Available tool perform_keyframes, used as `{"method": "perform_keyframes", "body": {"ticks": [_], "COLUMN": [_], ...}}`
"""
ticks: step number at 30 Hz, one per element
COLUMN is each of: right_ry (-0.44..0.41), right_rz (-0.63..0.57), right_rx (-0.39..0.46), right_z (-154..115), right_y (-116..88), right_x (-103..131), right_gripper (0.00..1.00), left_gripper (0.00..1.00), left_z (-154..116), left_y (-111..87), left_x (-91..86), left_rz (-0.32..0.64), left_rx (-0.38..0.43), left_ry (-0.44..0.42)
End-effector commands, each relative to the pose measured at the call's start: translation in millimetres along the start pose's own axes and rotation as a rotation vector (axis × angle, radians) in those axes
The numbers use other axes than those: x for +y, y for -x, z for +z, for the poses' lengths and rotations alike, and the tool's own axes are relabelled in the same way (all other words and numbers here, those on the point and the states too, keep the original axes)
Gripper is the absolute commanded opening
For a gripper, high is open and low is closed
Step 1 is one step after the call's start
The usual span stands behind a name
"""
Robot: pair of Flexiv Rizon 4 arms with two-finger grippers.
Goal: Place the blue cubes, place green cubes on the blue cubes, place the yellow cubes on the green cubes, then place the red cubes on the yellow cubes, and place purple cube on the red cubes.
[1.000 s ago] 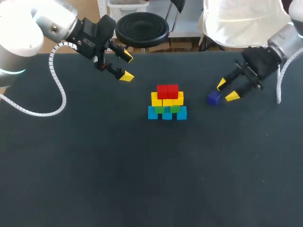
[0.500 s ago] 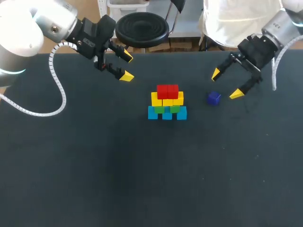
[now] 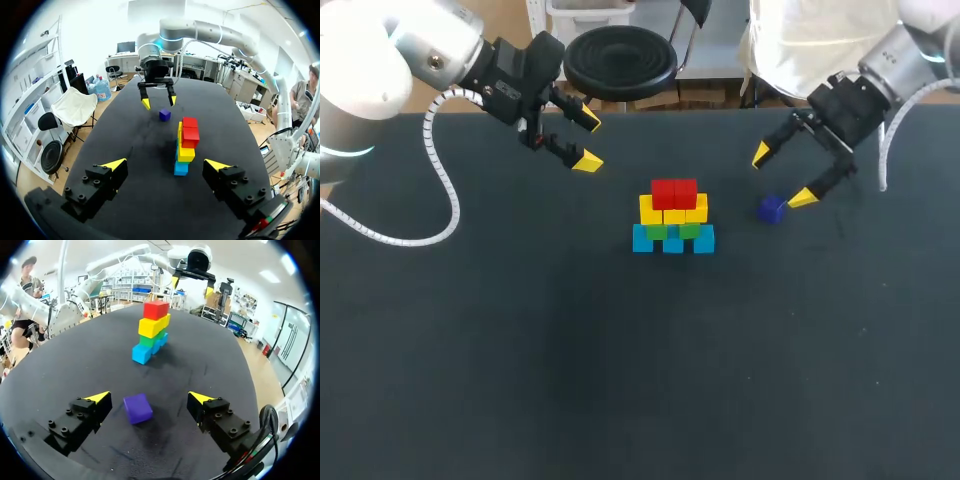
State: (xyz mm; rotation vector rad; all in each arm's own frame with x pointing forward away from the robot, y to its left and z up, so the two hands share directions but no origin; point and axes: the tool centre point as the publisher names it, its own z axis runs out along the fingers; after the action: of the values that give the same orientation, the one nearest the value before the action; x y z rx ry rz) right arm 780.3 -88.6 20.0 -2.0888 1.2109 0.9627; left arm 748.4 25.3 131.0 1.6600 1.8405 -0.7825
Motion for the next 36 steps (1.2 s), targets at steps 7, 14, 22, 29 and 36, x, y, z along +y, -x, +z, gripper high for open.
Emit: {"method": "perform_keyframes", "body": {"ticks": [7, 14, 22, 29, 36], "right_ry": [0.439, 0.505, 0.668, 0.711, 0.751], "right_rz": [0.035, 0.016, -0.075, -0.074, -0.066], "right_rx": [-0.101, -0.157, -0.176, -0.192, -0.193], "right_z": [-5, -29, -27, -13, -5], "right_y": [-6, 0, 9, 13, 18], "right_x": [-7, 12, 20, 28, 40], "right_gripper": [1.00, 1.00, 1.00, 1.00, 1.00], "left_gripper": [1.00, 1.00, 1.00, 1.00, 1.00], "left_z": [0, 0, 0, 0, 0], "left_y": [0.0, 0.0, 0.0, 0.0, 0.0], "left_x": [1.1, 1.1, 1.1, 1.1, 1.1], "left_rz": [0.001, 0.001, 0.001, 0.001, 0.001], "left_rx": [0.002, 0.002, 0.002, 0.002, 0.002], "left_ry": [-0.003, -0.003, -0.003, -0.003, -0.003]}}
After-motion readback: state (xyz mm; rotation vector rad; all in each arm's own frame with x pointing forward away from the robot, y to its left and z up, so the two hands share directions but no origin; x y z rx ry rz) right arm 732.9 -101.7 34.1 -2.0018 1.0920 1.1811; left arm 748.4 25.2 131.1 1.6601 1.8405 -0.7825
